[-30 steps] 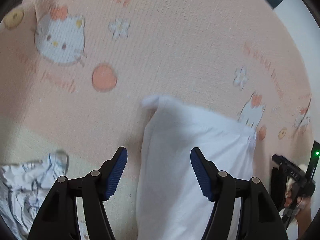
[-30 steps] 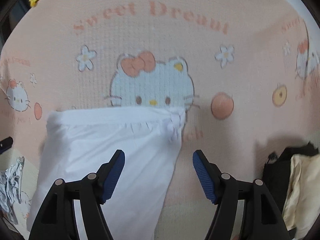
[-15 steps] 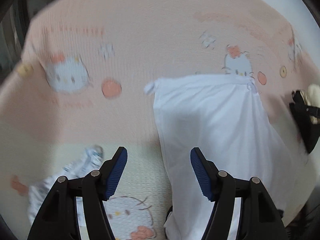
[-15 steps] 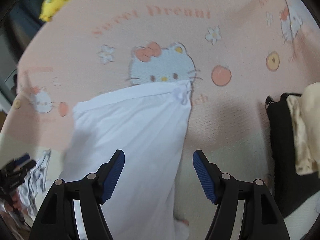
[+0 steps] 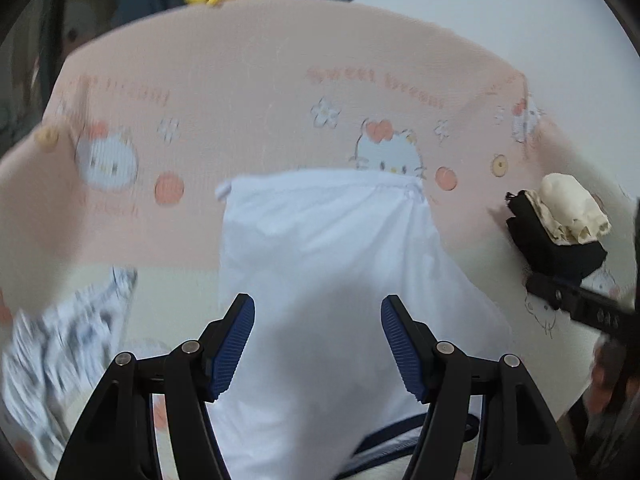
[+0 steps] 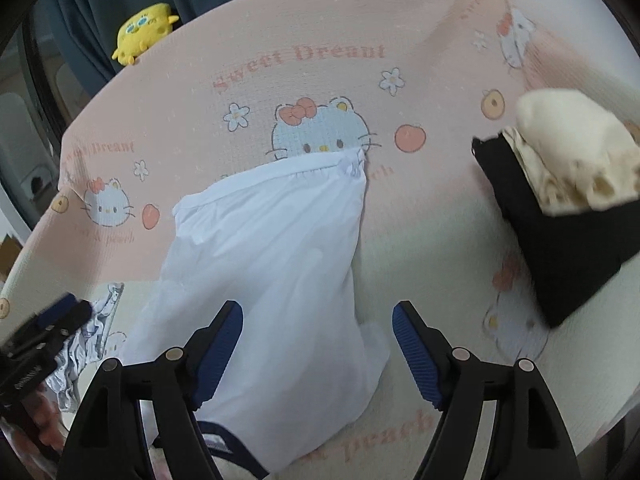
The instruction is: Fold clothes
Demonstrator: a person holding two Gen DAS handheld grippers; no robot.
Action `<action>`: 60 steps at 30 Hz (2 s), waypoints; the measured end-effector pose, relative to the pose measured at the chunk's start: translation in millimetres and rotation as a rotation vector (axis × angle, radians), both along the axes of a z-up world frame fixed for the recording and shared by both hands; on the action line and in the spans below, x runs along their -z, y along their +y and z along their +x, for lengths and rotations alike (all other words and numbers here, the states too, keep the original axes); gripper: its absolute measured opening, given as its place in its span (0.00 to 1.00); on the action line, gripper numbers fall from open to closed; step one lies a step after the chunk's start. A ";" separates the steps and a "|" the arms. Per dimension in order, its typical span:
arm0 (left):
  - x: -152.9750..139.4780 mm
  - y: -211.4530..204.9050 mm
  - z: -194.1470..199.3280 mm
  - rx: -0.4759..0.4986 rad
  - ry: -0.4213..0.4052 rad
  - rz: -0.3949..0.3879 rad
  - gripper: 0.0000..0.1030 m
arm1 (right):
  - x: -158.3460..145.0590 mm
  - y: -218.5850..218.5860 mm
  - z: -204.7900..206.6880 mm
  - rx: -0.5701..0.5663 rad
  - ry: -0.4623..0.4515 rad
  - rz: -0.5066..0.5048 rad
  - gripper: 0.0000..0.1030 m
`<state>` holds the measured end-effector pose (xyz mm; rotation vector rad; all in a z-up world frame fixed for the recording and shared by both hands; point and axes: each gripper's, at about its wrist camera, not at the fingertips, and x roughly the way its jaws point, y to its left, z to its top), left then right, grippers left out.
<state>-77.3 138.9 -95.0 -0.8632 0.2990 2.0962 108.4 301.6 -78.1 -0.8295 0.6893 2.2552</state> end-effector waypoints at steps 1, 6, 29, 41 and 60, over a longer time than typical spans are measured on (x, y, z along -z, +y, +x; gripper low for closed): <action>4.8 -0.3 0.2 -0.017 -0.014 0.006 0.62 | 1.9 -5.9 -1.2 -0.008 -0.012 0.019 0.75; 20.3 2.3 8.4 0.013 -0.007 -0.058 0.62 | 3.8 -41.8 -18.2 -0.087 -0.146 0.227 0.75; 64.6 -44.1 67.0 0.030 0.249 -0.274 0.62 | 77.9 -107.6 -7.9 -0.176 -0.295 0.285 0.75; 84.6 -59.1 71.5 0.043 0.221 -0.318 0.62 | 89.2 -141.6 -25.2 -0.279 -0.345 0.427 0.75; 89.2 -68.1 39.1 0.001 -0.001 -0.203 0.25 | 96.4 -105.3 -16.3 -0.119 -0.325 0.302 0.16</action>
